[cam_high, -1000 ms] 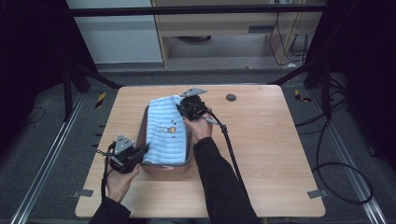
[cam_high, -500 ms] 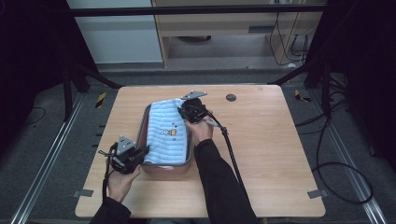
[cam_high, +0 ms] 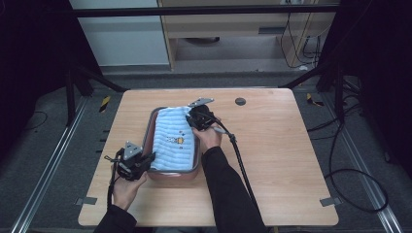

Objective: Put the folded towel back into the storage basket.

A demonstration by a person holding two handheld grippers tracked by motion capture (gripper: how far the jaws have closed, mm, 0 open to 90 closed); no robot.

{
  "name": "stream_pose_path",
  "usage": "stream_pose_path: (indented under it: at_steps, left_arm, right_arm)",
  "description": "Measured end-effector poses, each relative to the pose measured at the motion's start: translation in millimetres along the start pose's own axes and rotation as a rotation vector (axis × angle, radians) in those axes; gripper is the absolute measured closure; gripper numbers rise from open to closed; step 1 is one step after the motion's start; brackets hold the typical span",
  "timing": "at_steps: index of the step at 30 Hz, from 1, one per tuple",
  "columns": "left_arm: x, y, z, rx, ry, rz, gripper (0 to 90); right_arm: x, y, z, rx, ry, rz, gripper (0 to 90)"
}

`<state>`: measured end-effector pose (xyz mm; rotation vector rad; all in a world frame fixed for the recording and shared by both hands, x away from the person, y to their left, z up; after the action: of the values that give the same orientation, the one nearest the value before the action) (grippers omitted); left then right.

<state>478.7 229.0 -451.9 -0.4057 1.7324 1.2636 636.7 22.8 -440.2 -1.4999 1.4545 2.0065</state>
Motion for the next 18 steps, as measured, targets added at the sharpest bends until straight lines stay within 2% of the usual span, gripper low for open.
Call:
stream_pose_path:
  at_steps: [4, 8, 14, 18]
  left_arm:
    - [0.2, -1.1, 0.5, -0.008, 0.002, 0.008, 80.1]
    - [-2.4, 2.3, 2.7, -0.017, 0.005, -0.012, 75.4]
    - [-7.7, 9.2, 1.9, -0.017, 0.0, -0.048, 70.0]
    - [-12.4, 14.4, -1.3, -0.005, -0.003, -0.077, 65.1]
  right_arm:
    - [1.9, -0.7, 0.0, 0.01, 0.008, 0.017, 73.4]
    - [0.4, 4.0, -1.1, 0.019, 0.008, 0.006, 71.4]
    - [-6.4, 19.4, -5.4, 0.026, 0.001, -0.042, 68.2]
    - [-10.2, 34.7, -8.7, 0.028, -0.012, -0.085, 61.8]
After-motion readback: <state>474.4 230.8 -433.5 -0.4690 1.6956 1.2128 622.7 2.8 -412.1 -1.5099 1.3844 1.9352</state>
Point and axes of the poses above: each handheld gripper's, and its own axes: y roughly backward along the jaws, x roughly out of its underside, z roughly to its left, the point moved 3 cm from there along -y, roughly forward along the jaws, and after that the axes turned 4 degrees about x, right-handed, at the moved point
